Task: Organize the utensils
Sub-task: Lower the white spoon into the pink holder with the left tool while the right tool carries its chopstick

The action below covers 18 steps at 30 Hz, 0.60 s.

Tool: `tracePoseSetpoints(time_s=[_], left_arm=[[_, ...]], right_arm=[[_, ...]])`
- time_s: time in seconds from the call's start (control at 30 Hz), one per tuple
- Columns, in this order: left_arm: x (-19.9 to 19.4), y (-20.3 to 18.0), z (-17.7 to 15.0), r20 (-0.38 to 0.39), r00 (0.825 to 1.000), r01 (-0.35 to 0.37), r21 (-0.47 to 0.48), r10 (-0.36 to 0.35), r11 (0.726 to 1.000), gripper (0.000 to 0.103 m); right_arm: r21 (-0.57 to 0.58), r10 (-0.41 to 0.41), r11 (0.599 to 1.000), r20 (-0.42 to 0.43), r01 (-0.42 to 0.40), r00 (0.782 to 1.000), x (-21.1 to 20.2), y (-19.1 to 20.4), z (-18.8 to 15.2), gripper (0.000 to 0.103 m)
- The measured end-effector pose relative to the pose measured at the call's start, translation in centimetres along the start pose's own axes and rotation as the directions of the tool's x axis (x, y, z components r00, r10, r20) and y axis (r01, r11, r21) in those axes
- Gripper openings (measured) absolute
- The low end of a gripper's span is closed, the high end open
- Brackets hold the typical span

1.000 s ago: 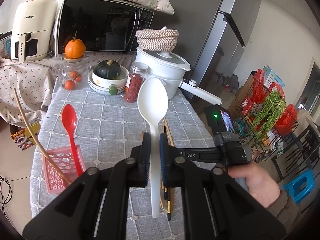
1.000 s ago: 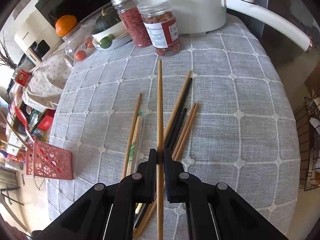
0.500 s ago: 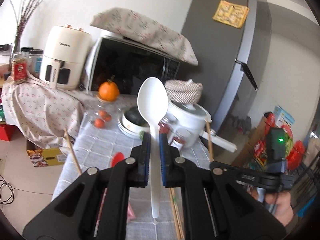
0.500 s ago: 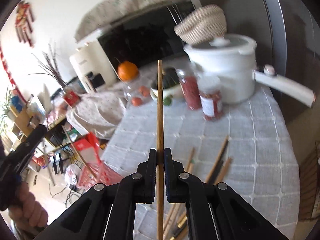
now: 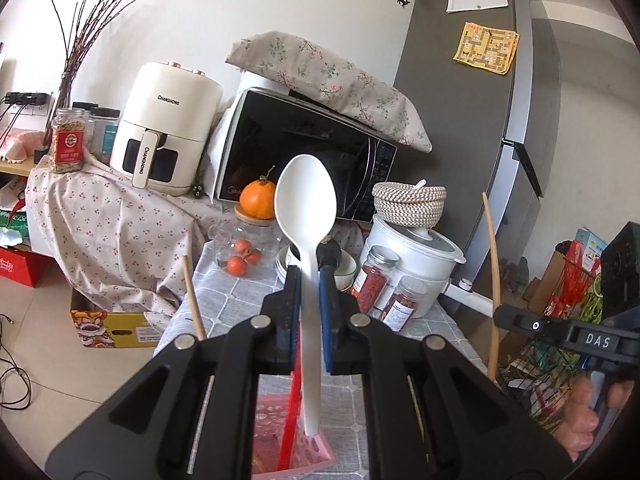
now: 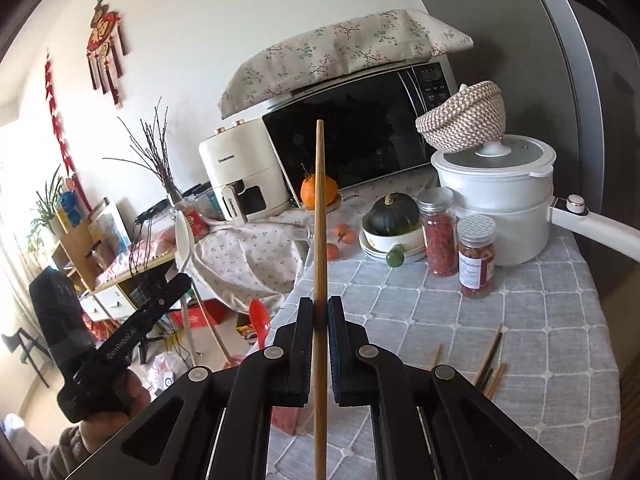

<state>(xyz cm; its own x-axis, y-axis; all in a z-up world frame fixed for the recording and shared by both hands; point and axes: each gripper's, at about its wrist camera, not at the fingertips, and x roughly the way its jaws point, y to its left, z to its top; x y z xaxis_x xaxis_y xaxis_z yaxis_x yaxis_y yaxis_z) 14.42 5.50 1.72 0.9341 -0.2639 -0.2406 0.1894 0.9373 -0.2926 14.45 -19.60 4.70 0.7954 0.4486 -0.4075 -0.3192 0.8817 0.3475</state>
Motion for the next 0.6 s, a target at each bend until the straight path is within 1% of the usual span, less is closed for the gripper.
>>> tracePoseSetpoints(time_s=[0.13, 0.4, 0.53, 0.6], left_arm=[[0.0, -0.2, -1.3, 0.022, 1.0, -0.019, 0.031, 0.019, 0.999, 0.01], [1.0, -0.2, -5.5, -0.007, 0.997, -0.074, 0.12, 0.075, 0.99, 0.01], [1.3, 0.2, -6.7, -0.054, 0.994, -0.083, 0.125, 0.09, 0.989, 0.01], [1.3, 0.4, -7.1, -0.106, 0.99, -0.083, 0.109, 0.094, 0.991, 0.01]], right_arm=[[-0.006, 0.013, 1.0, 0.01, -0.013, 1.0, 0.2, 0.8, -0.6, 0.007], [-0.02, 0.039, 0.999, 0.025, -0.039, 0.999, 0.9, 2.2, -1.2, 0.007], [-0.027, 0.038, 0.999, 0.009, -0.037, 0.999, 1.4, 2.5, -1.6, 0.007], [-0.028, 0.034, 0.999, 0.009, -0.034, 0.999, 1.4, 2.6, -1.7, 0.007]])
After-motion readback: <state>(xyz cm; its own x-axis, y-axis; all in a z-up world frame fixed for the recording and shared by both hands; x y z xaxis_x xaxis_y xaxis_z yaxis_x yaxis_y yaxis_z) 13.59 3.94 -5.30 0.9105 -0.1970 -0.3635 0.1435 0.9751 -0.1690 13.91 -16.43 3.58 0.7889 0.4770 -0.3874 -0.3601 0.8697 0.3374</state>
